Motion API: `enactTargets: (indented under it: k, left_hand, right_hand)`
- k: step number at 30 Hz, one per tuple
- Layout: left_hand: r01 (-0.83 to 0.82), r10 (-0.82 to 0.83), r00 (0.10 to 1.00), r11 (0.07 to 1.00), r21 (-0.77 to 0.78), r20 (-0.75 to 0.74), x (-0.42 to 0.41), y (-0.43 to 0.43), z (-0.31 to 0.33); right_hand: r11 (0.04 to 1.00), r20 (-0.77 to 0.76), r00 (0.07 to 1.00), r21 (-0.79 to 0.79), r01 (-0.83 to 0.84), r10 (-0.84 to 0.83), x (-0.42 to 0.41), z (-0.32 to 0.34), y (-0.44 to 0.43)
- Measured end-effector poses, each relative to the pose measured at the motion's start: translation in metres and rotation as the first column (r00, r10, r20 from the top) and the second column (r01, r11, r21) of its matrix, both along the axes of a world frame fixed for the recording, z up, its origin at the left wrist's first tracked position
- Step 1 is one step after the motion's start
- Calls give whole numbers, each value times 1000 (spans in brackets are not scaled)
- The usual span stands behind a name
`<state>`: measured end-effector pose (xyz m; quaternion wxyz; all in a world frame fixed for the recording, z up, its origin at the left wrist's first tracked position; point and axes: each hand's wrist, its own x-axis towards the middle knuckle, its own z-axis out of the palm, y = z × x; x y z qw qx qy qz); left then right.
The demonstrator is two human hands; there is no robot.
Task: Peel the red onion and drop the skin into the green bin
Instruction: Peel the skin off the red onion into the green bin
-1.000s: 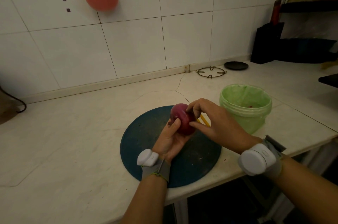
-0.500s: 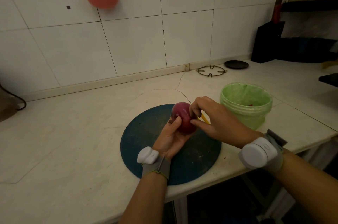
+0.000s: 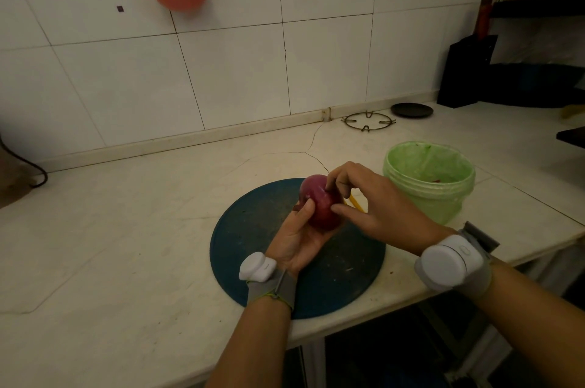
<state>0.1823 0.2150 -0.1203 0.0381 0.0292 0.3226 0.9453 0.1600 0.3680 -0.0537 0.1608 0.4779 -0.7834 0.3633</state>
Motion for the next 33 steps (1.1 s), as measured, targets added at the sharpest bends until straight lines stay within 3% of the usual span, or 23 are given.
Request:
enactTargets:
  k: [9,15,33]
  left_hand:
    - [29,-29,1000,1000,3,7,3,1,2]
    - [50,-51,998,998,43,31,5,1,3]
    - [131,-135,989,989,71,52,3,1,-2]
  right_hand:
    - [991,9,1000,133,-3,1,-5,9,3]
    - [995,244,967,-82,-57,75,-12,13,5]
    - [975,349,934,-222,1,78,-20,-2,-2]
